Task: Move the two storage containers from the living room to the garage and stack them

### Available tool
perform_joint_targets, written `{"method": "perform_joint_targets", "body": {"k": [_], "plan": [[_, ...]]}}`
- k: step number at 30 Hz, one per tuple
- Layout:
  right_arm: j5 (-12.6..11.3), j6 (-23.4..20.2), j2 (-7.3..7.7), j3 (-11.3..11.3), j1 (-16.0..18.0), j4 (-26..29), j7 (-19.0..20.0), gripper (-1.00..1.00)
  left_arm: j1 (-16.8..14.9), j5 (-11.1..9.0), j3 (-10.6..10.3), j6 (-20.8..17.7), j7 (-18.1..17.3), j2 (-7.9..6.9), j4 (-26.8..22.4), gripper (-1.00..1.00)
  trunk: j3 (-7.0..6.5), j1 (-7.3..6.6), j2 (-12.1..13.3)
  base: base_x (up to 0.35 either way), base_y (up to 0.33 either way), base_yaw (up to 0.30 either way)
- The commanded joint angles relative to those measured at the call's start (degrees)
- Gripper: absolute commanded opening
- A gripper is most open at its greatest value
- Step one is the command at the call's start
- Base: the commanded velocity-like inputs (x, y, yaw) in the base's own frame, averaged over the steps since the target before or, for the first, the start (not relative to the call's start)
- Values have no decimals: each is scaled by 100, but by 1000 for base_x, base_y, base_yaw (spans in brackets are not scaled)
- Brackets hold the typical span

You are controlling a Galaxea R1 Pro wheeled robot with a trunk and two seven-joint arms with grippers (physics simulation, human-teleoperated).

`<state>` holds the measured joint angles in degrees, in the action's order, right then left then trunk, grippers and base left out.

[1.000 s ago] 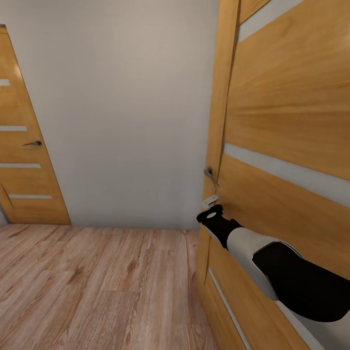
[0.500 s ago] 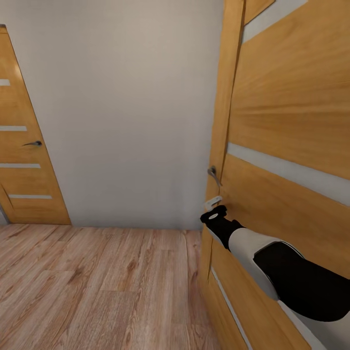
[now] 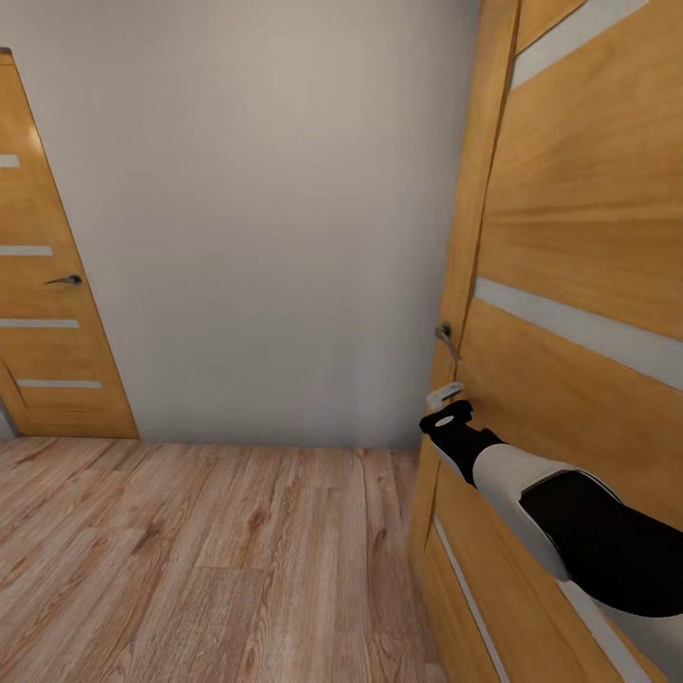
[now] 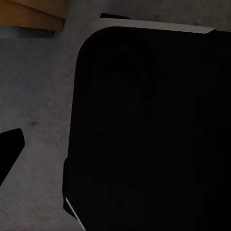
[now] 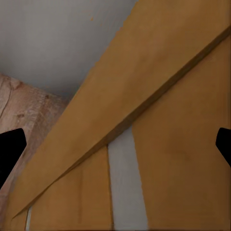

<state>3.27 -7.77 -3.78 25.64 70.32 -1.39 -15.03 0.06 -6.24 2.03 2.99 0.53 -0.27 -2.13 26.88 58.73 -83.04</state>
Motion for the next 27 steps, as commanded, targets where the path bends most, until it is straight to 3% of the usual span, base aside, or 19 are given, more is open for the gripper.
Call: {"method": "perform_joint_targets", "body": {"k": [1,6,10,27], "plan": [[25,-32,36,-15,8,-19,-43,100,2,-44,17,9,0,1,-7,100,5,0,-3,0,0,0],[18,-24,288,-23,8,-17,-43,100,2,-44,17,9,0,1,-7,100,5,0,-3,0,0,0],[11,-8,401,-24,8,-17,-43,100,2,-44,17,9,0,1,-7,100,5,0,-3,0,0,0],[0,-5,618,-25,8,-19,-76,100,2,-44,17,9,0,1,-7,100,5,0,-3,0,0,0]]}}
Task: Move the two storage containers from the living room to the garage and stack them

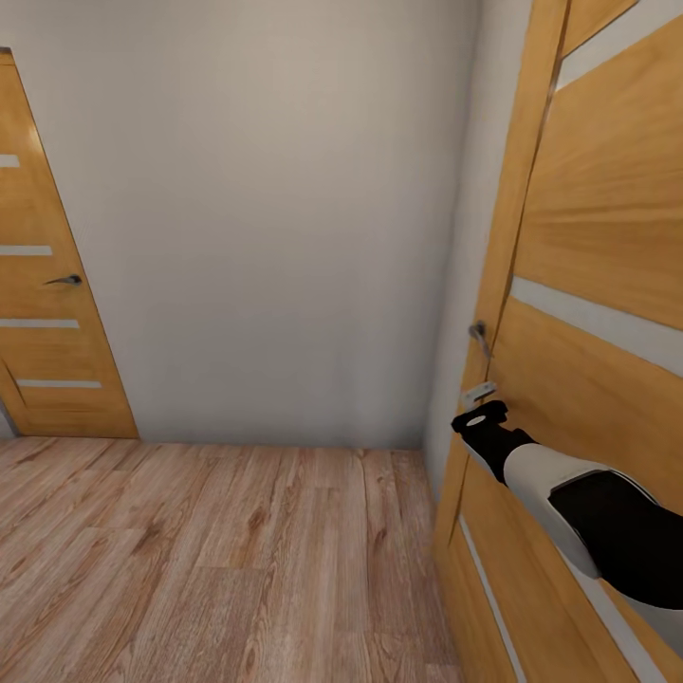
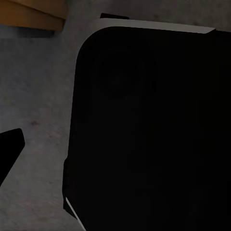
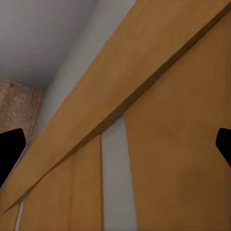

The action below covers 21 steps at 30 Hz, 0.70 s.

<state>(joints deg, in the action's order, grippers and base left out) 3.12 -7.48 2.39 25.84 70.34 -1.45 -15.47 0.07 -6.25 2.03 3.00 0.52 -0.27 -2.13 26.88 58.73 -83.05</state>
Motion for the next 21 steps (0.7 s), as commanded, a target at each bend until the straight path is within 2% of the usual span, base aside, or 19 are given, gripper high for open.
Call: {"method": "perform_joint_targets", "body": {"k": [1,7,12,21], "plan": [[15,-34,11,-44,6,-13,-34,100,2,-43,16,8,1,1,-7,100,5,0,-3,0,0,0],[14,-34,51,-52,6,-20,-35,100,2,-43,16,8,1,1,-7,100,5,0,-3,0,0,0],[6,-34,140,-60,6,-22,-35,100,2,-43,16,8,1,1,-7,100,5,0,-3,0,0,0],[0,-36,104,-63,6,-20,-33,100,2,-43,16,8,1,1,-7,100,5,0,-3,0,0,0]]}}
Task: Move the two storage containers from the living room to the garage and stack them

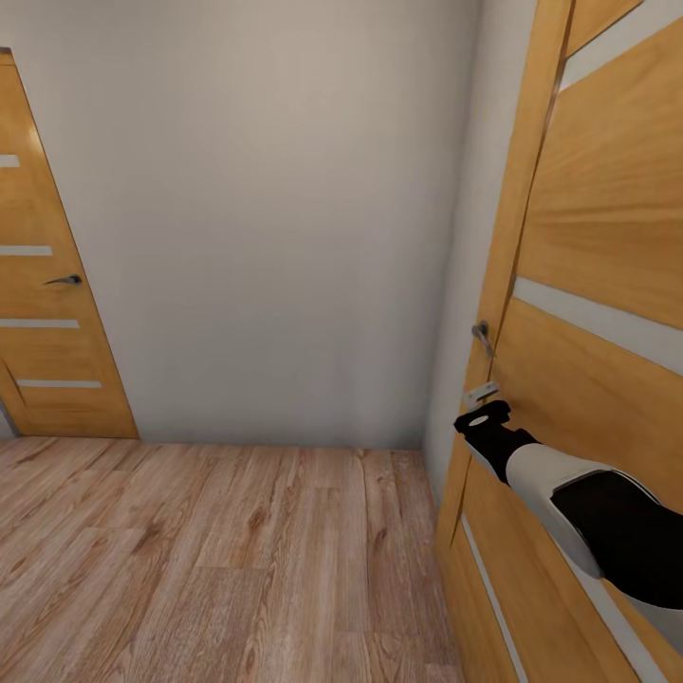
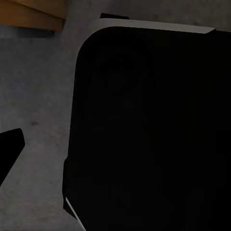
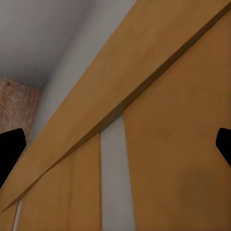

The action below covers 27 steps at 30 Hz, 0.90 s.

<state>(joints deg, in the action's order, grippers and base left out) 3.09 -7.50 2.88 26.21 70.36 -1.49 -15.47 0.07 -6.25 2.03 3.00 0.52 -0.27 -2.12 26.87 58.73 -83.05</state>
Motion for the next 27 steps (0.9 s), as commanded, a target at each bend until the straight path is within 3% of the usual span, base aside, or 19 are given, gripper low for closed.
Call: {"method": "perform_joint_targets", "body": {"k": [1,3,5,6,8,11,14,16,20,27], "plan": [[5,-33,38,-99,4,-14,-28,100,2,-43,17,8,1,1,-7,100,6,0,-3,0,0,0],[6,-36,2,-99,4,-12,-23,100,2,-43,17,8,1,1,-7,100,6,0,-3,0,0,0],[7,-38,-156,-102,4,-11,-21,100,2,-43,17,8,1,1,-7,100,6,0,-3,0,0,0],[6,-44,-380,-107,4,-10,-18,100,2,-43,17,8,1,1,-7,100,6,0,-3,0,0,0],[-8,-53,-639,-112,4,-15,-11,100,2,-43,17,8,1,1,-7,100,6,0,-3,0,0,0],[-44,-66,-842,-114,-21,-17,5,100,2,-43,17,8,1,1,-7,100,6,0,-3,0,0,0],[-250,-92,-1026,-115,-65,-21,22,100,2,-43,17,8,1,1,-7,100,6,0,-3,0,0,0],[-420,-102,-1098,-116,-83,-19,41,100,2,-43,17,8,1,1,-7,100,6,0,-3,0,0,0],[-484,-87,-1123,-116,-124,-18,81,100,2,-43,17,8,1,1,-7,100,6,0,-3,0,0,0],[-511,-118,-1107,-116,-897,-21,364,100,2,-43,17,8,1,-4,-7,100,6,0,-3,0,0,0]]}}
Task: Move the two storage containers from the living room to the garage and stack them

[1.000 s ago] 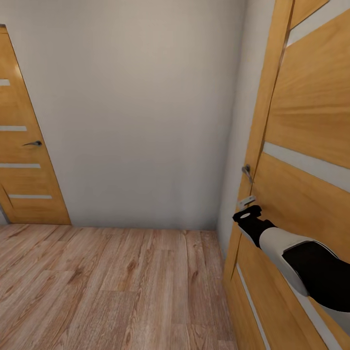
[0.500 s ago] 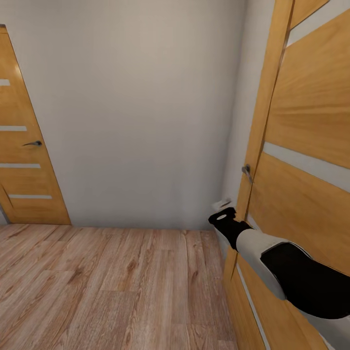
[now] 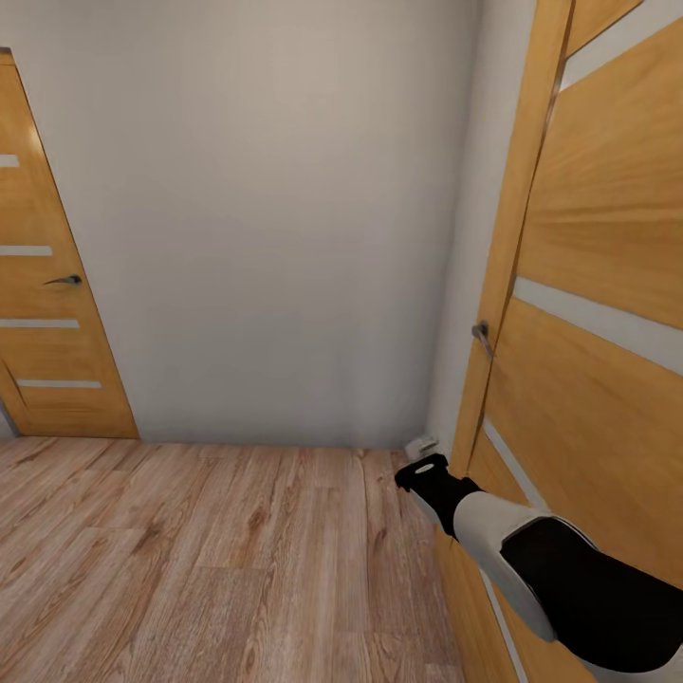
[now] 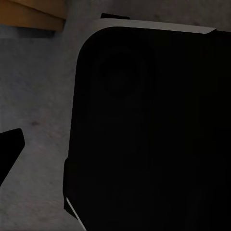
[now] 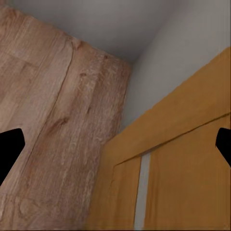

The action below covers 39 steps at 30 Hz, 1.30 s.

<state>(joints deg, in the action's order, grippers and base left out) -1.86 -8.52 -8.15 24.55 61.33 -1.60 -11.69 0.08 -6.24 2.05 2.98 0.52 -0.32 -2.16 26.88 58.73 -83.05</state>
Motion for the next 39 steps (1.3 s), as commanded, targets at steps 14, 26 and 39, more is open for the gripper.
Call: {"method": "perform_joint_targets", "body": {"k": [14,26,39], "plan": [[-26,-26,23,42,-348,-16,34,100,1,-44,15,10,0,5,-4,100,5,0,-3,0,0,0],[-17,221,107,41,-2638,-20,22,100,1,-43,21,10,1,14,-4,100,5,0,-3,0,0,0],[-2,1255,570,41,-4636,-25,103,100,1,-42,32,10,4,33,-4,100,5,0,-3,0,0,0]]}}
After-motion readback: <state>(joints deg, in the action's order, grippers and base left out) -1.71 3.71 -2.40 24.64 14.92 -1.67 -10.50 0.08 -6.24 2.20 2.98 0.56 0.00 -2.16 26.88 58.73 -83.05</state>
